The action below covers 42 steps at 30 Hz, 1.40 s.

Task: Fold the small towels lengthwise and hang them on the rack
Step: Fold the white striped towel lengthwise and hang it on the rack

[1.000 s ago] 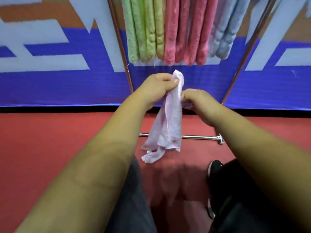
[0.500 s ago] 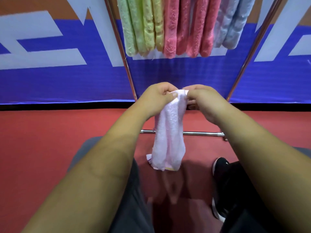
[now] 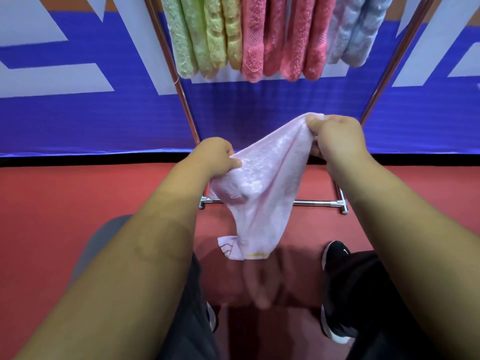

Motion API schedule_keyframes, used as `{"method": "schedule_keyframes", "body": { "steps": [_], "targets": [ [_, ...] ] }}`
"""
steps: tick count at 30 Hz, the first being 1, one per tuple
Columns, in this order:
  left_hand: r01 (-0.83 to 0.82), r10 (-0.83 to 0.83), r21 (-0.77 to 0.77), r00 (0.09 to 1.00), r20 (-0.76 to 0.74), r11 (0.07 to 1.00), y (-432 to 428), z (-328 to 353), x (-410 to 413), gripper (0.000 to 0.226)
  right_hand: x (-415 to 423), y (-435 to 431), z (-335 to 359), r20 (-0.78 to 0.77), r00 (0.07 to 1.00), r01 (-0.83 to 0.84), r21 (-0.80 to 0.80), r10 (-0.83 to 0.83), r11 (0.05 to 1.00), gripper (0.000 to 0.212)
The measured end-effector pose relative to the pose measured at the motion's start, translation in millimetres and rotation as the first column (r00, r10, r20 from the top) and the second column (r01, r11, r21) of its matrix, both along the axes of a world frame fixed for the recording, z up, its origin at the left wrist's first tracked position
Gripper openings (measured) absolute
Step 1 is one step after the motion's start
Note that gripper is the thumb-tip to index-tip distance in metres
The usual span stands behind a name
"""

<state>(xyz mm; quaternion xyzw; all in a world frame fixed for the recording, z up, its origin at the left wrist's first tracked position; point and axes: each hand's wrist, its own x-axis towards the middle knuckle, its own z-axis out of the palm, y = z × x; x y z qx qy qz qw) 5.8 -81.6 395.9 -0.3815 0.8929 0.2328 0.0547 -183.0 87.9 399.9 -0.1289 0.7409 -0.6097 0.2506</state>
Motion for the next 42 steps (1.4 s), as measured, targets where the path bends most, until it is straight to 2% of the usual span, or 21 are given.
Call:
{"method": "schedule_keyframes", "body": {
  "steps": [2,4,7,9,12,15,20,22,24,28,30,32,34,35,37,38,39,40,42],
  "targets": [
    [-0.031,0.040,0.068,0.990,-0.137,0.997,3,-1,-4,0.026,-4,5,-1,0.010,1.000,0.009,-0.011,-0.009,1.000,0.038],
    [-0.016,0.064,0.167,0.956,-0.287,0.986,11,0,-12,0.020,2,8,-2,-0.025,0.996,-0.087,-0.013,0.087,0.996,0.033],
    [0.050,0.106,0.345,0.901,-0.420,0.937,24,1,-23,0.014,20,8,-9,-0.098,0.973,-0.205,0.061,0.211,0.977,0.022],
    [0.105,0.090,0.391,0.889,-0.449,0.914,31,0,-29,0.010,29,8,-15,-0.103,0.965,-0.235,0.070,0.242,0.969,0.020],
    [0.128,0.051,0.373,0.900,-0.434,0.919,38,3,-37,0.007,32,10,-17,-0.080,0.966,-0.241,0.056,0.245,0.969,0.016],
    [0.162,0.027,0.387,0.897,-0.441,0.908,41,3,-42,0.013,28,13,-15,-0.040,0.973,-0.224,0.048,0.226,0.973,0.016],
    [0.178,0.043,0.445,0.896,-0.442,0.878,44,4,-45,0.020,24,17,-10,-0.182,0.955,-0.204,0.174,0.235,0.963,0.024],
    [0.164,0.046,0.433,0.900,-0.434,0.887,44,7,-46,0.021,23,18,-10,-0.288,0.926,-0.173,0.253,0.245,0.952,0.021],
    [0.154,0.002,0.375,0.923,-0.384,0.914,40,9,-46,0.020,21,19,-11,-0.326,0.922,-0.127,0.253,0.208,0.959,0.020],
    [0.149,-0.142,0.035,0.978,-0.153,0.988,29,1,-41,0.011,10,18,-14,-0.336,0.940,0.005,0.201,0.064,0.980,0.022],
    [0.091,-0.098,-0.065,0.988,-0.119,0.994,24,-5,-40,0.010,6,18,-15,-0.310,0.950,0.030,0.193,0.032,0.981,0.025],
    [0.001,-0.014,-0.088,0.989,-0.149,0.996,22,-7,-40,0.005,6,20,-14,-0.315,0.948,0.019,0.208,0.048,0.978,0.024],
    [-0.091,0.071,-0.098,0.979,-0.193,0.991,18,-6,-40,0.006,10,22,-7,-0.322,0.930,-0.111,0.214,0.177,0.971,0.021],
    [-0.143,0.120,-0.090,0.968,-0.222,0.986,16,-6,-39,0.009,13,24,0,-0.294,0.900,-0.264,0.215,0.320,0.940,0.020],
    [-0.226,0.200,-0.061,0.937,-0.288,0.972,12,-3,-37,0.018,22,28,11,-0.173,0.747,-0.604,0.225,0.642,0.764,0.013],
    [-0.239,0.214,-0.043,0.925,-0.314,0.970,10,-1,-36,0.022,26,29,13,-0.124,0.658,-0.705,0.245,0.743,0.666,0.009],
    [-0.239,0.220,-0.014,0.915,-0.338,0.971,9,2,-35,0.024,29,30,13,-0.097,0.596,-0.754,0.274,0.797,0.597,0.007],
    [-0.236,0.231,0.034,0.900,-0.369,0.971,10,5,-35,0.024,30,30,11,-0.095,0.570,-0.765,0.301,0.816,0.570,0.005],
    [-0.221,0.263,0.145,0.855,-0.447,0.964,11,9,-34,0.020,30,28,6,-0.142,0.568,-0.745,0.329,0.811,0.580,0.003]
  ]
}}
